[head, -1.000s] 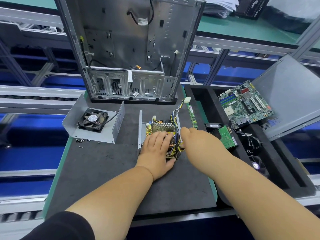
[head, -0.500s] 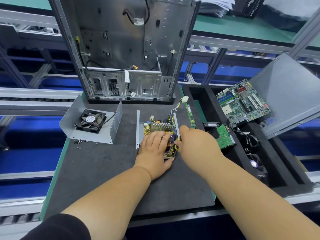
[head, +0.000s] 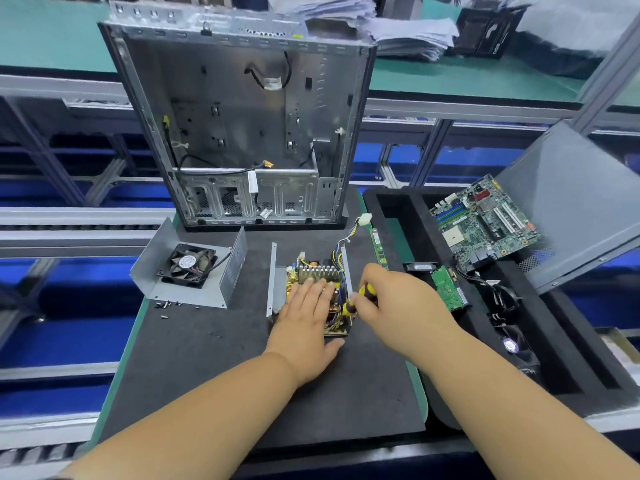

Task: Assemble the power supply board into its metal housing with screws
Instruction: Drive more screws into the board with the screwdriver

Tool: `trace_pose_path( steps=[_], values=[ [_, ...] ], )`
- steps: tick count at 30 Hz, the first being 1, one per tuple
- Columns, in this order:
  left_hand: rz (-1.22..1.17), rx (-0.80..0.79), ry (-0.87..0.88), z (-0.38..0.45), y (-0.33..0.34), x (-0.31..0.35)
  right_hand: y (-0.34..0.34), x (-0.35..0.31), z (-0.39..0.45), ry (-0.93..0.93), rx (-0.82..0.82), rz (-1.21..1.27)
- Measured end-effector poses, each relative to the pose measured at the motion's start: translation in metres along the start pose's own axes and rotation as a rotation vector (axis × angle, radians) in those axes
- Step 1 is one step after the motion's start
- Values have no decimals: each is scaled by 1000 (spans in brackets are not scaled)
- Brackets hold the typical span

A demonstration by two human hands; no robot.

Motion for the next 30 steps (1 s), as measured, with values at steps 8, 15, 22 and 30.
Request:
trace_pose_path(
  steps=[8, 15, 22, 30],
  values=[
    [-158, 156, 85, 3, -64, -6, -13, 62, 4, 491, 80, 855],
    [-242, 203, -405, 4, -88, -57, 35, 82, 10, 717, -63, 1627],
    [-359, -38, -616, 12, -77, -83, 51, 90, 25, 699, -112, 1477],
    [-272, -165, -484, 27, -76, -94, 78, 98, 57, 842, -157, 1115]
  ],
)
Point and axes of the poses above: each hand's wrist, its own z-axis towards the middle knuckle, its own y-axis out of the palm, x = y × z, the point moved 5 cm from there along z, towards the middle knuckle, and after that the axes turned 1 degree about x, right-handed, at the moved point
